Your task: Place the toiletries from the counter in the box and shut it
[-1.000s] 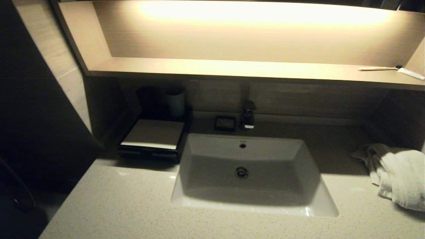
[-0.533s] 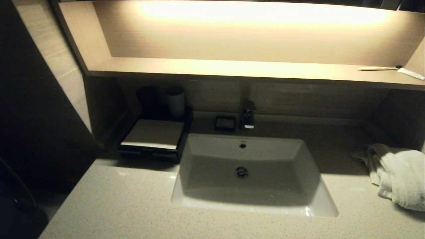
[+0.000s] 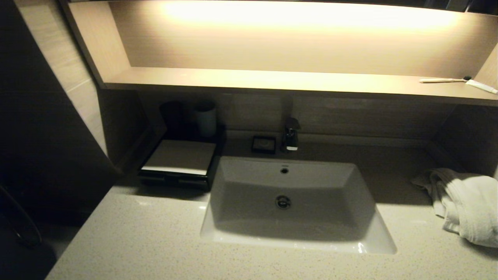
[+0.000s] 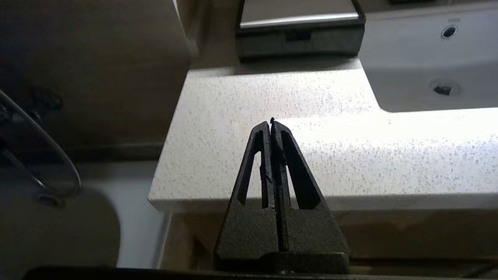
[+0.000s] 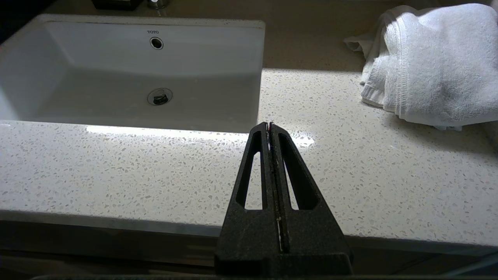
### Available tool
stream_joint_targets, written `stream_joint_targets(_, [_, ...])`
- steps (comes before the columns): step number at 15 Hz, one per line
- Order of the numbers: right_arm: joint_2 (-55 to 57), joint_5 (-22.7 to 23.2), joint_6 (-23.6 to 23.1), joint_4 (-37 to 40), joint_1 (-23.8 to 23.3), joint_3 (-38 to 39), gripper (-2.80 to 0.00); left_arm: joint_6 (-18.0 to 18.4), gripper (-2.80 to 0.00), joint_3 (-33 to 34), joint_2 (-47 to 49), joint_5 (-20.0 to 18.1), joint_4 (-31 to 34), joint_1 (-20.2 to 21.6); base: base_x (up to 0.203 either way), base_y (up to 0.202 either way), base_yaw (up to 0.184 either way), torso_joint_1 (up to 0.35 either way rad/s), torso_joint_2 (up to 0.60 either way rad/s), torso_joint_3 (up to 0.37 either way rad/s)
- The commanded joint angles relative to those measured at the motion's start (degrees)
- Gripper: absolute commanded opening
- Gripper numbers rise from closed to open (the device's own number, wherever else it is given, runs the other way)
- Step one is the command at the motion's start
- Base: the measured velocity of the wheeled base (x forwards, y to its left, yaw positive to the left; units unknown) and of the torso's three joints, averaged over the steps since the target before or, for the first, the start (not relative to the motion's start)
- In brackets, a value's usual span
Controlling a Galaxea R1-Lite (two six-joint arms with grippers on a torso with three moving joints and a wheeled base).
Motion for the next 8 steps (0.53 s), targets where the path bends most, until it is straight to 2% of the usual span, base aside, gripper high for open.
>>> stream_joint_targets(1, [0.0, 0.05, -0.02, -0.01, 0.0, 0.0, -2.8, -0.28, -2.8, 0.02, 0.0, -0.03, 0.11, 0.0, 0.0, 0.0, 0.0, 0.0, 0.0, 0.0])
stream_joint_targets(4, [0.0, 0.05, -0.02, -0.01, 0.0, 0.0, -2.8, -2.49, -2.8, 0.02, 0.0, 0.04, 0.19, -0.03, 0.0, 0.0, 0.0, 0.0, 0.0, 0.0])
stream_joint_targets(8, [0.0, 0.05, -0.02, -0.01, 0.0, 0.0, -2.8, -3.44, -2.8, 0.02, 0.0, 0.33, 0.1, -0.01, 0.0, 0.0, 0.0, 0.0, 0.0, 0.0])
